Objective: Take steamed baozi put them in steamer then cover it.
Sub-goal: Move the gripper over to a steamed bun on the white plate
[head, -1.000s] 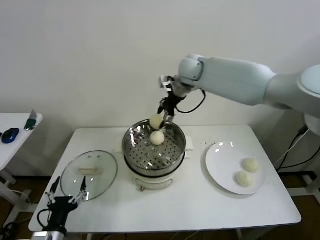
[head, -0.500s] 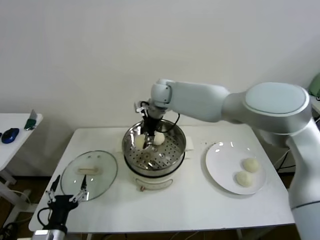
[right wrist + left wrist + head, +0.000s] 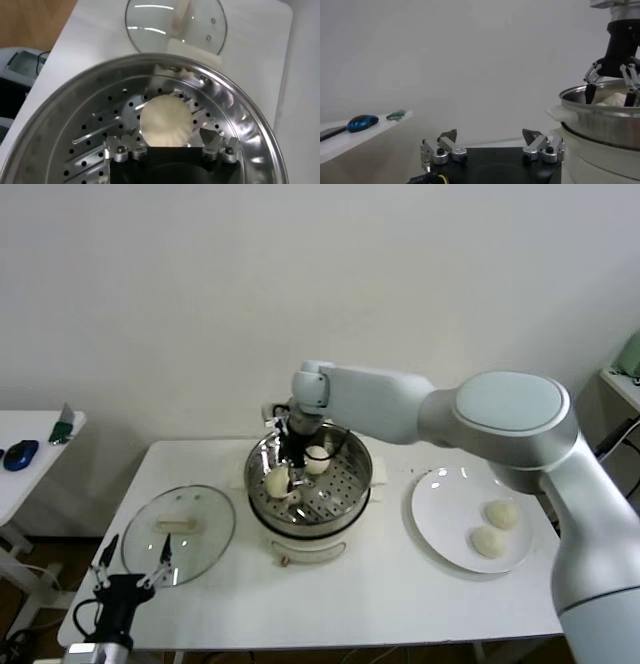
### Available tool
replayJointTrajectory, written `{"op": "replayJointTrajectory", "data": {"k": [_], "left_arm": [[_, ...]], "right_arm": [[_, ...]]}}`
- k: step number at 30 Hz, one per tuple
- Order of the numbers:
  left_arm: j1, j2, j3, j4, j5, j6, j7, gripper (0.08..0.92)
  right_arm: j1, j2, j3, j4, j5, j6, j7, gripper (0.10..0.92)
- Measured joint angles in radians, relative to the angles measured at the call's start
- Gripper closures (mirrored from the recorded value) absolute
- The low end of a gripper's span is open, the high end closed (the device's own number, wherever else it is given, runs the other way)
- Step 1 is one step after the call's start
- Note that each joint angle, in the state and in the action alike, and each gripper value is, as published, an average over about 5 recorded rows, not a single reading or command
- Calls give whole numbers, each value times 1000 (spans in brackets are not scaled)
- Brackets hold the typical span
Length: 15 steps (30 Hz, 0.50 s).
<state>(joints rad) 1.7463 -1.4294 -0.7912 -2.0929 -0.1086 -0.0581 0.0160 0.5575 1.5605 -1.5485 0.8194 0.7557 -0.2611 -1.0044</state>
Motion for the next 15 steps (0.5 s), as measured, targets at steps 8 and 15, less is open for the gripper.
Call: {"op": "replayJointTrajectory", "data": {"k": [8, 15], "left_arm": [[1, 0, -4, -1, -1, 2, -3, 177], [4, 2, -6, -5, -2, 4, -4, 177]], "right_arm": [[51, -56, 5, 57, -13, 12, -21, 203], [164, -218, -8, 203, -37, 31, -54, 203]]}}
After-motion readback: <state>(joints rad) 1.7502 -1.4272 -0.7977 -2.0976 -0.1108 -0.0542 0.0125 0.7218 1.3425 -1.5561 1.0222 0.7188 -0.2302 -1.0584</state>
